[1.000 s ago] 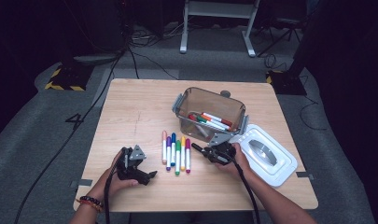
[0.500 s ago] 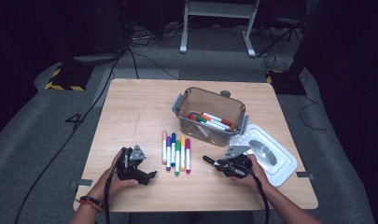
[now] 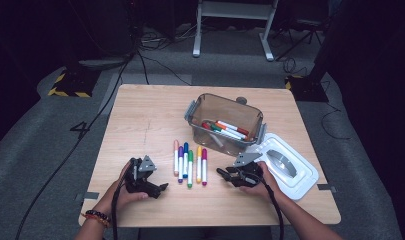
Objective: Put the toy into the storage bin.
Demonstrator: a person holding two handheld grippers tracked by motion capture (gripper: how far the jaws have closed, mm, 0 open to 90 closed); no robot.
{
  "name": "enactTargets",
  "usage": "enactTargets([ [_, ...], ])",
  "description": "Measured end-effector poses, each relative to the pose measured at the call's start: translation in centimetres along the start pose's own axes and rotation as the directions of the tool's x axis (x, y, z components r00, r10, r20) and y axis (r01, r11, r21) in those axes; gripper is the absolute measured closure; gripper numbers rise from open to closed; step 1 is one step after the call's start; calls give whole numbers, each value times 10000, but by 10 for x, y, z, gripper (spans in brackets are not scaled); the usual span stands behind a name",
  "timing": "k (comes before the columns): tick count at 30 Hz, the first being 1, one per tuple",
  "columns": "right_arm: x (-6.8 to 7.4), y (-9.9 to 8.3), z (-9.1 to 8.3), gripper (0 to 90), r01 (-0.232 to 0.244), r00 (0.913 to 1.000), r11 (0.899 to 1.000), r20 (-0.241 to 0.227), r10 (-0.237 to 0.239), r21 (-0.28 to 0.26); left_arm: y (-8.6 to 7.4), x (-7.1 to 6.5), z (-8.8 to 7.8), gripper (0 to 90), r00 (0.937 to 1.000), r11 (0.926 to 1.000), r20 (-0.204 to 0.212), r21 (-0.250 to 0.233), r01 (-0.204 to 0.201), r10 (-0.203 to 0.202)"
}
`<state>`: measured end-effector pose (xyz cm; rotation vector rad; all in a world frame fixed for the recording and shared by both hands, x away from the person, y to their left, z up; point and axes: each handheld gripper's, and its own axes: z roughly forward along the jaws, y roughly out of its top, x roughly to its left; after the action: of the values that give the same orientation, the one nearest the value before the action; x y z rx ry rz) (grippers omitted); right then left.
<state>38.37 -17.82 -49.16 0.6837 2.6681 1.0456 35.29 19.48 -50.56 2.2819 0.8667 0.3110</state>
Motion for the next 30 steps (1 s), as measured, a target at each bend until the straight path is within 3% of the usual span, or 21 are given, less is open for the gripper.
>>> enactTargets([
  [3,-4,-1,0,736,49,9998,9999,-172,-50,-92,0,0,0,5,10000,10000,5,-7,-1,1],
  [11,-9,-6,-9,745,13,9999,9999,-163,-15,-135,0,0,0,5,10000,10000,27,8,-16,16],
  [21,-8,-2,-44,746,78,9999,9923,-105,-92,-1234,0,0,0,5,10000,10000,27,6,-12,12],
  [30,-6,7,-76,746,169,9998,9818,-49,-181,-1894,0,0,0,5,10000,10000,19,7,-17,17],
])
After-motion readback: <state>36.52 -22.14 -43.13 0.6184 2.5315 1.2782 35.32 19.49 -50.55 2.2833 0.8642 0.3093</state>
